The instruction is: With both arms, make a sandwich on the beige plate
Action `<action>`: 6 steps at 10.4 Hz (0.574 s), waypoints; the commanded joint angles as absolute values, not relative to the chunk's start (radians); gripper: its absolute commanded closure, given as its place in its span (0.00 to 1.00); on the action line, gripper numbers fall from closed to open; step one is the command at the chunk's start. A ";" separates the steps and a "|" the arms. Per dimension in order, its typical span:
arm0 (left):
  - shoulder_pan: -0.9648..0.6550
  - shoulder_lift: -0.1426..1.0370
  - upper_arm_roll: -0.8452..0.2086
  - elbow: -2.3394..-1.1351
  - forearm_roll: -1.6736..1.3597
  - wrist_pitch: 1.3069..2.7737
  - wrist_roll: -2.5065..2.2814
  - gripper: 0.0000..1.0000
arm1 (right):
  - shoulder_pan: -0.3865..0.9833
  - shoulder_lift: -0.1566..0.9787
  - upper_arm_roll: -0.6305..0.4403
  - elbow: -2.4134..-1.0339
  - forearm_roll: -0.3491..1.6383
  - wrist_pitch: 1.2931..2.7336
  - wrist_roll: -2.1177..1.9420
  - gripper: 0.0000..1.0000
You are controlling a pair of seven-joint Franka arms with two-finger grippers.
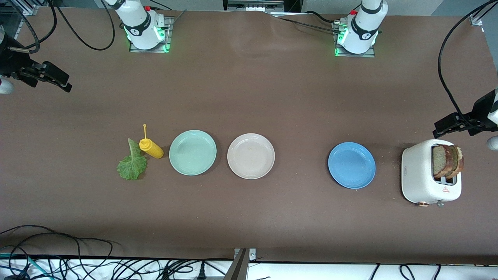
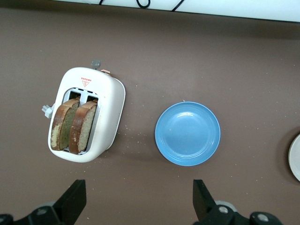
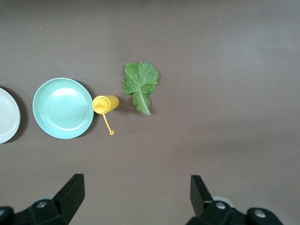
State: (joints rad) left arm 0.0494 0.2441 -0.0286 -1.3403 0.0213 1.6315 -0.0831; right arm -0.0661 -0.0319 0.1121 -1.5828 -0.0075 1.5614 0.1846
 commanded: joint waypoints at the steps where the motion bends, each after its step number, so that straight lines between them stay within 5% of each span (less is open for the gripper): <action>1: 0.051 0.236 -0.032 -1.338 0.044 1.632 -0.069 0.00 | -0.060 -0.043 0.106 -1.575 0.011 1.546 0.190 0.00; 6: 0.038 0.235 -0.037 -1.339 0.032 1.632 -0.071 0.00 | -0.060 -0.041 0.103 -1.575 0.012 1.545 0.193 0.00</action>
